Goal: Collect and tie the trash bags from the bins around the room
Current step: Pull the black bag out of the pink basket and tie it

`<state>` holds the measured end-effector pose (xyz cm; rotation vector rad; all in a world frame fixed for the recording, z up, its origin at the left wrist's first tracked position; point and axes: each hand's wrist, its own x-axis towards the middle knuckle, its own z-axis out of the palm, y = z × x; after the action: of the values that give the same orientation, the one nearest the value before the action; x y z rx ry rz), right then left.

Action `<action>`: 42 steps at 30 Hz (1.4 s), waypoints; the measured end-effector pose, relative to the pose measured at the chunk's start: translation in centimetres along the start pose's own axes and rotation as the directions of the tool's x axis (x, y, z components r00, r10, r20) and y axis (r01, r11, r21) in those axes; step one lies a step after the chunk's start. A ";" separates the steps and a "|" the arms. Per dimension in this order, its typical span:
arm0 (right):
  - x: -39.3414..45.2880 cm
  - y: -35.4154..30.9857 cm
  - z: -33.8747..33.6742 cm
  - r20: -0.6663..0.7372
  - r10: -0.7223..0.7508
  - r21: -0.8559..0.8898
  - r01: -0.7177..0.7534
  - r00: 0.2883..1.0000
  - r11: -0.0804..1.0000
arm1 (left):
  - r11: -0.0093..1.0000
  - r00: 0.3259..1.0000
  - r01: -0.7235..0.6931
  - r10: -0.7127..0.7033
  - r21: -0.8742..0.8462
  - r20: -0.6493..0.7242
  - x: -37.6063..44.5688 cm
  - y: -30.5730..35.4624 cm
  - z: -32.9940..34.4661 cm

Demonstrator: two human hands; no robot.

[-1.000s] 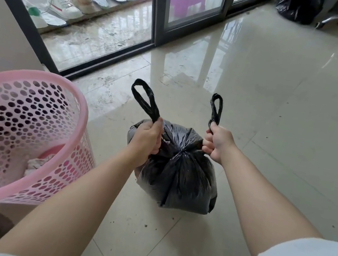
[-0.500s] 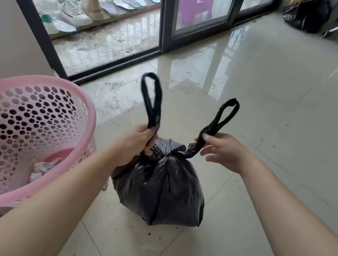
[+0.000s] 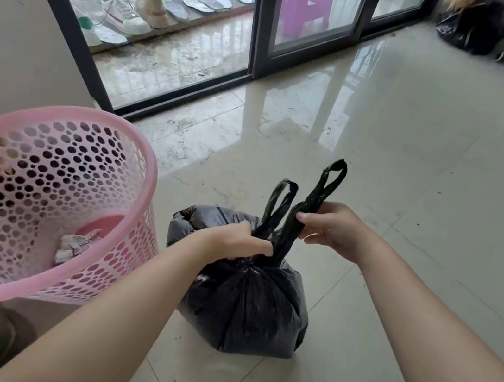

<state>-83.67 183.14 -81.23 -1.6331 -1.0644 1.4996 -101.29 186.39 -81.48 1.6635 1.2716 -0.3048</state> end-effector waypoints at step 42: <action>0.8 -4.9 2.5 -0.090 0.249 0.911 -0.021 0.964 0.413 | 0.527 0.974 -0.180 0.214 -0.831 -0.075 1.8 -2.6 -0.8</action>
<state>-86.75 185.93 -77.50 -1.0071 0.1245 1.5195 -103.02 188.08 -83.77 0.9151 0.9315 0.3914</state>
